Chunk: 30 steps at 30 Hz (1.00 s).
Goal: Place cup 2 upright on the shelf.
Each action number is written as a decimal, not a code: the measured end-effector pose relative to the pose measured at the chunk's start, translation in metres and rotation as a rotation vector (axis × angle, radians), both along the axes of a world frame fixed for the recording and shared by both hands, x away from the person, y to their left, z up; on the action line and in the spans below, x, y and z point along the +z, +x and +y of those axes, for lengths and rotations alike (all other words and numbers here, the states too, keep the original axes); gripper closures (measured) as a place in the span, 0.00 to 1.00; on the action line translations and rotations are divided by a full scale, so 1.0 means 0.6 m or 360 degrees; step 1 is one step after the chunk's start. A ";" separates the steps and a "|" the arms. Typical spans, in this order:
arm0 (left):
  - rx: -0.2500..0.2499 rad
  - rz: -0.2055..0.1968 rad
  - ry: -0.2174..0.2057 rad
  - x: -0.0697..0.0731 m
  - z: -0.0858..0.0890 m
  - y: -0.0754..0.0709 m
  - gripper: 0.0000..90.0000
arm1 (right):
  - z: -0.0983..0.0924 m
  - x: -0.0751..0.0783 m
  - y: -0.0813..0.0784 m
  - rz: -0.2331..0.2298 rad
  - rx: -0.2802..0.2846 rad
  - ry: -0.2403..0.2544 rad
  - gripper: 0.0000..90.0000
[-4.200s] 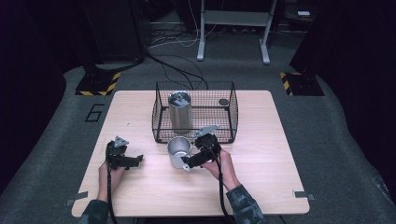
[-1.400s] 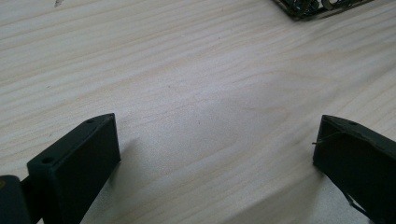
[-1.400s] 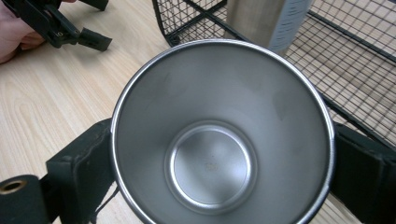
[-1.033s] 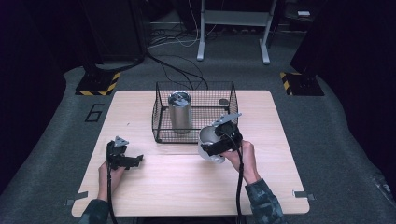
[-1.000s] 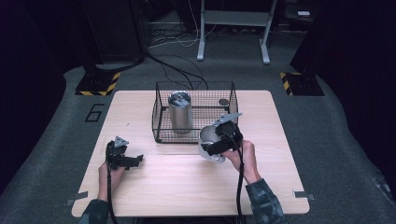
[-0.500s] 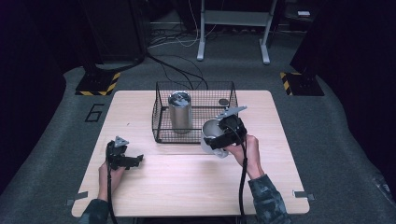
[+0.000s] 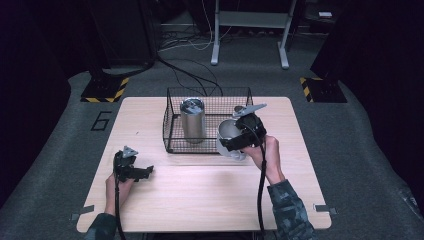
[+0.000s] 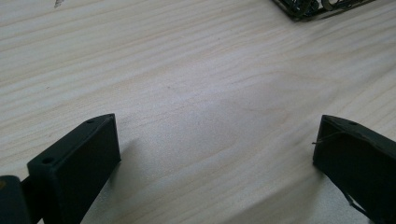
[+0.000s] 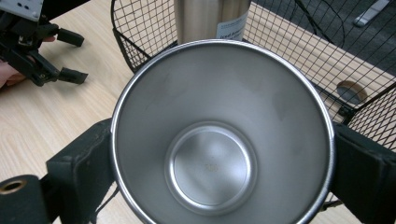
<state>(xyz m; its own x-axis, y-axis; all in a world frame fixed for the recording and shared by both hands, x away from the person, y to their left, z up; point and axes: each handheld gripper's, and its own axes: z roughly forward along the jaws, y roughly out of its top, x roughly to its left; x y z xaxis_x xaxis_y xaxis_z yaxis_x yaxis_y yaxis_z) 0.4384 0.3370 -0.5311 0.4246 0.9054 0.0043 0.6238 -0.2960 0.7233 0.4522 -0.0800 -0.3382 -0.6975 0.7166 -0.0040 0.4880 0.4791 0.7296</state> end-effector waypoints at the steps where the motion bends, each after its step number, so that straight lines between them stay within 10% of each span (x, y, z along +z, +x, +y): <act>1: -0.0007 0.0011 0.0002 0.001 0.001 0.000 0.00 | 0.000 0.001 0.002 -0.0011 0.0005 0.0000 0.06; 30: -0.0012 0.0008 0.0027 0.001 0.001 0.002 0.01 | 0.005 0.039 0.050 -0.0029 -0.0035 -0.0026 0.06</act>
<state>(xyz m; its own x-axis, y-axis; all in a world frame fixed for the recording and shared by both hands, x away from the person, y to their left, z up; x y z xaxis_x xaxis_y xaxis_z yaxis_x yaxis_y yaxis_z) 0.4397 0.3376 -0.5303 0.4313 0.9021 0.0171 0.6254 -0.3126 0.7149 0.4825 -0.0770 -0.3146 -0.6813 0.7315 -0.0285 0.4852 0.4804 0.7306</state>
